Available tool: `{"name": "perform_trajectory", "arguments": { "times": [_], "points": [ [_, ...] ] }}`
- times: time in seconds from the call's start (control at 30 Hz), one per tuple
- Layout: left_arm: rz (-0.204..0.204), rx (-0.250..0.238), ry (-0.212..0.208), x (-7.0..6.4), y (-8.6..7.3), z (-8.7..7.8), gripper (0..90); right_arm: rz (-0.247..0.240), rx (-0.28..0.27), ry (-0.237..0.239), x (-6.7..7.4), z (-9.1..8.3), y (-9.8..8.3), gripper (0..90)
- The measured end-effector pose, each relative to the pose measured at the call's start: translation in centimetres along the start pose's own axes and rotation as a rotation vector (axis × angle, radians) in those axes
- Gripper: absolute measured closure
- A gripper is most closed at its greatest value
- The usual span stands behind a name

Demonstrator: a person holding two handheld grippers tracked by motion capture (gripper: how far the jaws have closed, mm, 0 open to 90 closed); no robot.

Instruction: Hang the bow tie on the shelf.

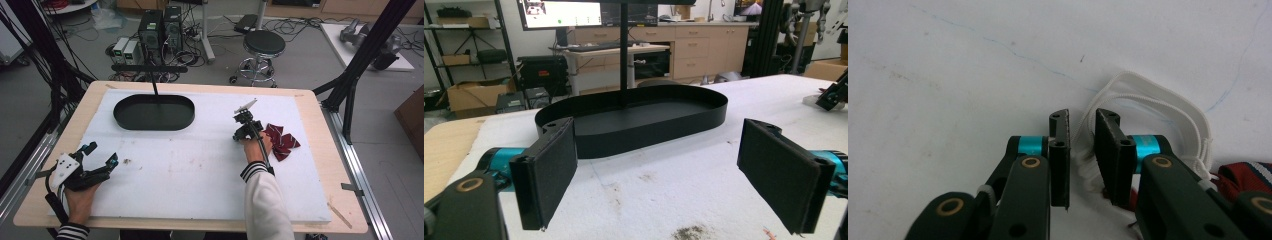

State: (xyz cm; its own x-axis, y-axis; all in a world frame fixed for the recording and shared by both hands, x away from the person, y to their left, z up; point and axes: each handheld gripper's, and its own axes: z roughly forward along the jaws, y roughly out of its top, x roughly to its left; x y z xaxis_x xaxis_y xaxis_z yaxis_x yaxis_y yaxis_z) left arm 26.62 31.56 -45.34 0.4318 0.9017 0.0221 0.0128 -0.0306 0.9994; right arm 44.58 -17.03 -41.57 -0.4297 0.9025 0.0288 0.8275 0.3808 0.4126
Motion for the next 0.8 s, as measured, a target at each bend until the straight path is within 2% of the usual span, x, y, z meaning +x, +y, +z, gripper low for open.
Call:
{"name": "perform_trajectory", "arguments": {
  "times": [0.1,0.17,0.23,0.53,0.63,0.8],
  "points": [
    [0.001,0.001,0.0,0.0,0.0,0.0,16.6,0.009,0.0,0.006,-0.25,-0.05,-0.07,82.7],
    [0.0,0.001,-0.001,0.0,0.0,-0.01,16.7,0.039,0.003,0.015,-0.38,-0.08,-0.14,83.9],
    [0.0,0.001,-0.001,0.0,0.0,0.0,16.7,0.04,0.006,0.015,-0.36,-0.08,-0.16,84.3],
    [0.0,-0.002,-0.002,-0.01,-0.01,-0.01,16.6,0.005,0.001,-0.006,-0.04,-0.1,-0.09,86.7],
    [-0.001,-0.001,-0.002,0.0,0.0,-0.01,16.7,0.003,-0.009,0.003,0.04,-0.18,-0.1,86.8],
    [0.0,-0.001,-0.002,-0.01,-0.01,-0.01,16.6,-0.016,-0.055,0.019,0.46,-0.52,0.05,86.9]
  ]
}}
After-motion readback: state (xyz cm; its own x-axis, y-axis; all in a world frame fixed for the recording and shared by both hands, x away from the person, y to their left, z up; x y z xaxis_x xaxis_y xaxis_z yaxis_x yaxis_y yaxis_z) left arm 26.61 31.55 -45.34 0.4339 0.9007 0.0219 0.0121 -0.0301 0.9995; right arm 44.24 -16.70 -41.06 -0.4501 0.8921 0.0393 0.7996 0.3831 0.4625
